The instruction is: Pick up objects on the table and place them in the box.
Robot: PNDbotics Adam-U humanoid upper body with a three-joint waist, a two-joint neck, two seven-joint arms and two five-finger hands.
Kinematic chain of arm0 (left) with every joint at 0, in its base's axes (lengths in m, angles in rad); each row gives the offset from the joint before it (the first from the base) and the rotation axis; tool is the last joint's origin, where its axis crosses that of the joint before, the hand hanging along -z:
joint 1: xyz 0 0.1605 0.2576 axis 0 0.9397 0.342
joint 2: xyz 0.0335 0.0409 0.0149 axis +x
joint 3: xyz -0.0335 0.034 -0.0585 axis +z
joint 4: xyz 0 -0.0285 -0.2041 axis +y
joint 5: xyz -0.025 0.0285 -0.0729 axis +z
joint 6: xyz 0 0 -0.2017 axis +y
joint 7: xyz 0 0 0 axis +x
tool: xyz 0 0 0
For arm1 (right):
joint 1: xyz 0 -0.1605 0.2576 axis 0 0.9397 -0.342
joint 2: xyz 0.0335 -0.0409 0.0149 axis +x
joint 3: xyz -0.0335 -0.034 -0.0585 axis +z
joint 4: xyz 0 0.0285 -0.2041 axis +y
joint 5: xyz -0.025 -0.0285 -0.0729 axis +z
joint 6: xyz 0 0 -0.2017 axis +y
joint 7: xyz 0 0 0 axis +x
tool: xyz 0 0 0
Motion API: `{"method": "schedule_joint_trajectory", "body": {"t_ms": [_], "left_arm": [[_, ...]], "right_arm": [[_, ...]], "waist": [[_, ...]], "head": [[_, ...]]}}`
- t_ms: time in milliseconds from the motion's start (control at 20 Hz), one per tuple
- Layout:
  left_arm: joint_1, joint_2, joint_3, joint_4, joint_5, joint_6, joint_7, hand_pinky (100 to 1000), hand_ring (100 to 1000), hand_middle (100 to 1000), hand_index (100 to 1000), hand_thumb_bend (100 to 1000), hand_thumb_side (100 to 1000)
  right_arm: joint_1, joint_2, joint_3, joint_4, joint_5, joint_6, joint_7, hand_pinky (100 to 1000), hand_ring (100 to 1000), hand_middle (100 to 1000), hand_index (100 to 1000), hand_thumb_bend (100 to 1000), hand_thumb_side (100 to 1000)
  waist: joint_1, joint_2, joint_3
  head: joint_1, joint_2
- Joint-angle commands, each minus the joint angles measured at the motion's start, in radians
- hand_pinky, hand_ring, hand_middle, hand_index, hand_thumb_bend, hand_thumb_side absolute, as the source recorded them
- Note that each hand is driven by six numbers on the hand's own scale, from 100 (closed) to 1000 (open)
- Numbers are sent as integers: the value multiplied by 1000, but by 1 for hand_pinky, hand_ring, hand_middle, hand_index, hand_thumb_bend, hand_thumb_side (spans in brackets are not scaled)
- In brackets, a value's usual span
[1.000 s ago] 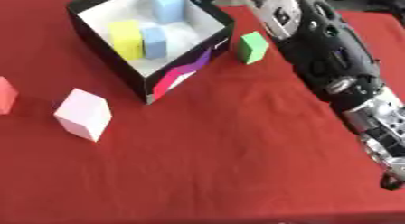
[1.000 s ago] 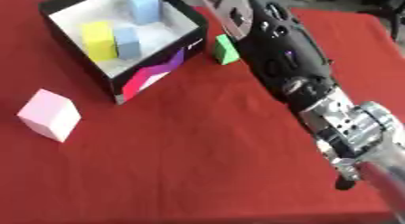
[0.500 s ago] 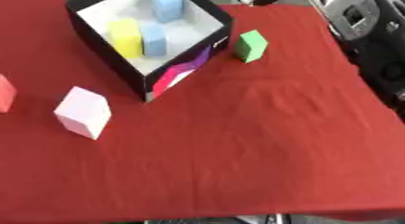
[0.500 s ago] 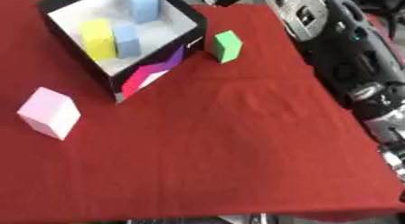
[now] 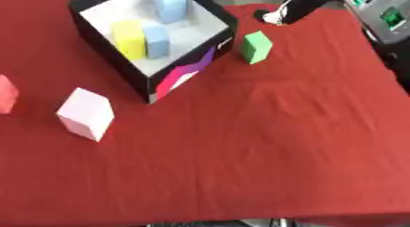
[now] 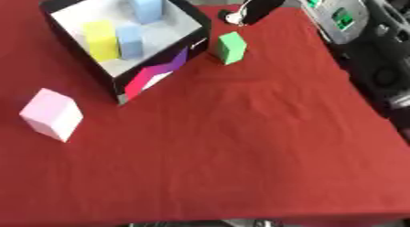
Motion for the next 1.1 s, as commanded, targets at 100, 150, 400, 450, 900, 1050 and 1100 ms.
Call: {"method": "schedule_joint_trajectory", "body": {"t_ms": [100,150,400,450,900,1050,1100], "left_arm": [[-5,33,9,-6,-9,1,-4,858,732,791,764,236,732],[-5,33,8,-6,-9,1,-5,857,732,789,764,236,732],[-8,32,8,-5,-10,1,-6,857,733,789,763,237,734],[-10,31,8,-6,-10,1,-6,857,733,789,763,237,735],[-12,30,9,-4,-13,1,-8,857,734,793,763,235,741],[-14,30,9,-3,-14,0,-9,858,734,794,764,235,742],[-14,30,10,-3,-14,0,-10,858,734,794,764,235,742]], "right_arm": [[-20,-50,-24,18,-20,-56,79,980,915,829,944,356,119],[-21,-52,-22,22,-11,-65,94,978,917,829,940,406,133],[-23,-51,-13,33,41,-89,137,977,920,833,939,444,145],[-23,-49,-11,35,48,-93,142,977,921,835,939,427,167],[-22,-43,17,47,111,-121,175,974,928,841,945,429,204],[-21,-39,22,55,126,-128,175,974,931,843,947,429,216],[-22,-38,22,58,134,-131,175,974,931,843,947,429,217]], "waist": [[6,-22,-1],[6,-21,-1],[5,-15,3],[5,-13,5],[8,3,7],[8,7,8],[8,8,8]], "head": [[-1,-19],[-3,-22],[-8,-40],[-8,-46],[12,-47],[15,-47],[16,-47]]}}
